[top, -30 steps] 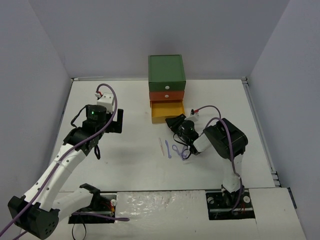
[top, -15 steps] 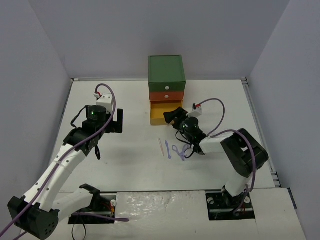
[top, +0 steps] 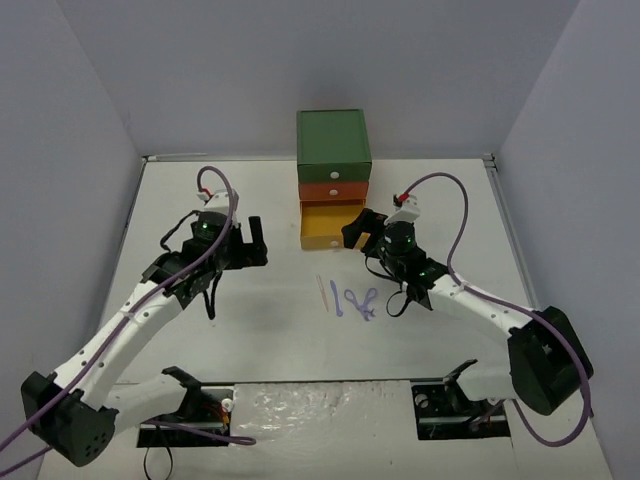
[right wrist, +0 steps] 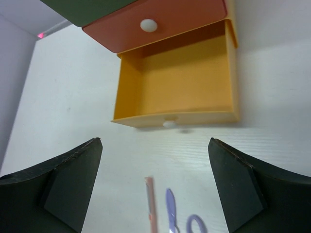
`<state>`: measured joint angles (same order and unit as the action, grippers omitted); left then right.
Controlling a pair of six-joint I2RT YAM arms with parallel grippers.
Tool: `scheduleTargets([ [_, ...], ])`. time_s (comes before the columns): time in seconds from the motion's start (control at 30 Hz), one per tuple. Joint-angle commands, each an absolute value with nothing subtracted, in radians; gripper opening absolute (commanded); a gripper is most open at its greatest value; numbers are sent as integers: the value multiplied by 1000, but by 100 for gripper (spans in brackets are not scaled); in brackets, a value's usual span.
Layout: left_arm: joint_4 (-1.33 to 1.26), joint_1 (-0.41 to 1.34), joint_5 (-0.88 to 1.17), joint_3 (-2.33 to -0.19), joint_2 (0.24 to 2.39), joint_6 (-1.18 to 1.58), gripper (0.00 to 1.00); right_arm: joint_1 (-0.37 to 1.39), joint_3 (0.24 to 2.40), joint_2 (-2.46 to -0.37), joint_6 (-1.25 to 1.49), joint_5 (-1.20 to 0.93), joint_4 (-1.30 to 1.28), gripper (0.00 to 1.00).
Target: Organize the makeup
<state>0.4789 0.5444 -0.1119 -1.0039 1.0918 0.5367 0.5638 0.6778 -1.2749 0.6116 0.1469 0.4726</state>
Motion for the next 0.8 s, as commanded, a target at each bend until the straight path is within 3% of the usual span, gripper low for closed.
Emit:
scheduleTargets([
  [0.0,377,707,-211,-1064,1258,739,97,538,653,-1088,477,226,314,90],
  [0.2,341,805,-297,-1152,1504,838,91,526,623,-940,417,251,221,93],
  [0.37,321,815,-311,-1224,1651,872,76,523,573,-847,388,288,189,99],
  [0.77,303,856,-307,-1275,1838,929,46,518,500,-761,362,323,179,100],
])
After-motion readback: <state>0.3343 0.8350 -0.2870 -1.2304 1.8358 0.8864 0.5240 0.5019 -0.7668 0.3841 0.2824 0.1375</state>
